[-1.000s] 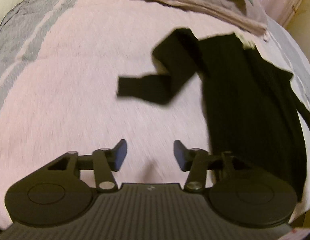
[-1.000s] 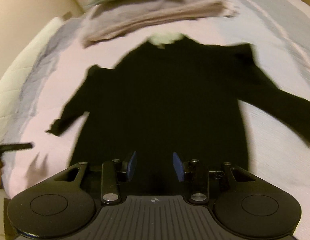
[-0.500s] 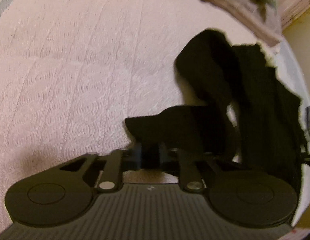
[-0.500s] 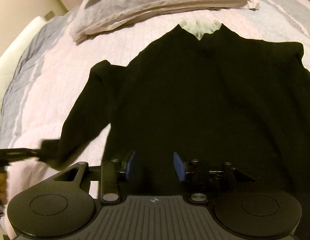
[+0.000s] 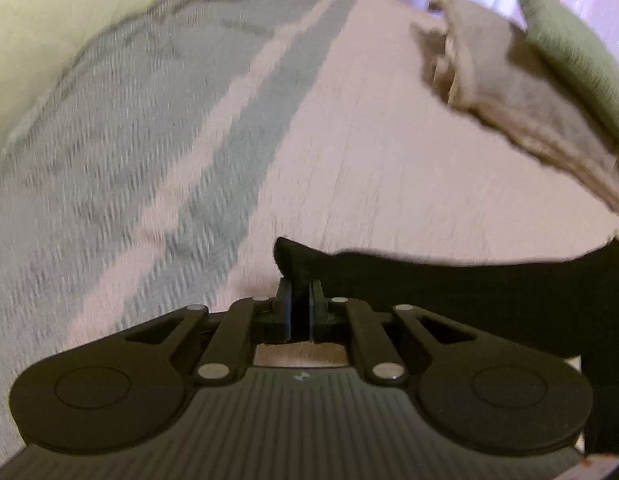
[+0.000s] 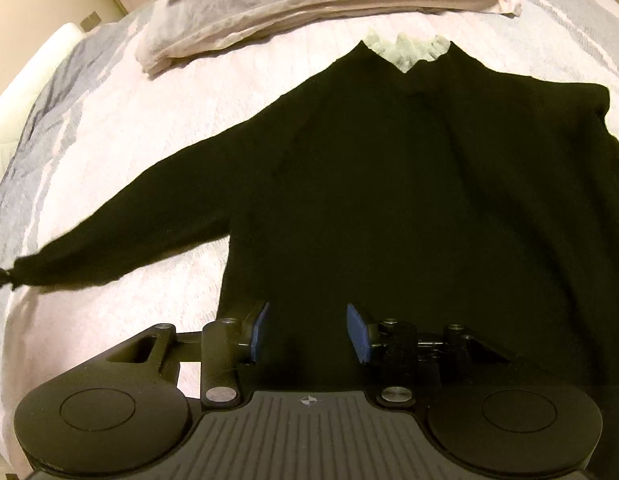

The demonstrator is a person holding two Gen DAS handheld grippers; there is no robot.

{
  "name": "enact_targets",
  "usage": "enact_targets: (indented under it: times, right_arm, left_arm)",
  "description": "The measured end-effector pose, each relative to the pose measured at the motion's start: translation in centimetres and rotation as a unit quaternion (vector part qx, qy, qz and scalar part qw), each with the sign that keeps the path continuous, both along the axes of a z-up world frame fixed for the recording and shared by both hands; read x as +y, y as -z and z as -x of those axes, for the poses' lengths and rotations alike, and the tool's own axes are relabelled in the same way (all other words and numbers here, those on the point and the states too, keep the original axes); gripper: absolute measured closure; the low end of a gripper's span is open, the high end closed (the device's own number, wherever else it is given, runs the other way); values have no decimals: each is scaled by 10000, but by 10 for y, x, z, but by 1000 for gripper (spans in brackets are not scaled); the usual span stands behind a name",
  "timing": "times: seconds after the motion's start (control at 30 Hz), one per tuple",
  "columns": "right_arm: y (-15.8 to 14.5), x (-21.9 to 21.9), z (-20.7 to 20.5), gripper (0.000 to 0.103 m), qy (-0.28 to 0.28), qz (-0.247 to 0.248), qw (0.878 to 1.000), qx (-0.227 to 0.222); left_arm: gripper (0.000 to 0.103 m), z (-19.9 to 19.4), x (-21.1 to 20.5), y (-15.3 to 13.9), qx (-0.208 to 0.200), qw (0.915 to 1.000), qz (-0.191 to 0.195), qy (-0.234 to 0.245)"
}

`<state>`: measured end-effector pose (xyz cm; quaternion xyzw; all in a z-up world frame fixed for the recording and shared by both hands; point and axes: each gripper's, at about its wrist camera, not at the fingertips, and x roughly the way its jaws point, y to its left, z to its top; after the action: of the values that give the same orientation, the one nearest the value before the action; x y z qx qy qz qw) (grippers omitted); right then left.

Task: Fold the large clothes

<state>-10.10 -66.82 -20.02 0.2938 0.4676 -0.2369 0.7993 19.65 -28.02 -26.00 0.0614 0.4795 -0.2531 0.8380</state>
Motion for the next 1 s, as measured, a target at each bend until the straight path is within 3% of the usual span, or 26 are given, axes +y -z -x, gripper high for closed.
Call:
enact_targets:
  times: [0.07,0.2,0.33,0.43,0.6,0.77,0.83,1.0]
  right_arm:
    - [-2,-3,8,63,81,20,10000,34]
    - [-8,-19,35,61,601,8,9982,48]
    - [-17,-44,76,59,1148,198,9932,60]
    - [-30,-73,119,57,1509,472,9874,33]
    - [-42,-151,215,56,2092,771,9748,-2]
    - [-35,-250,305,55,2420,794,9670,-102]
    - [-30,-285,324,55,2305,600,9710,-217]
    - [6,-355,335,50,1334,233,9908,-28]
  left_arm:
    - [96,3,2,13,196,9998,-53,-21]
    - [93,9,6,21,184,9989,-349,-267]
    - [92,14,6,4,-93,9973,-633,-372]
    - [91,30,-9,-17,-240,9974,-590,-326]
    - [87,89,-77,-44,-396,9980,-426,249]
    - [82,189,-173,-48,-297,9947,-247,954]
    - [79,232,-212,-43,-223,9926,-259,1166]
    - [76,332,-311,-18,197,9844,-209,1738]
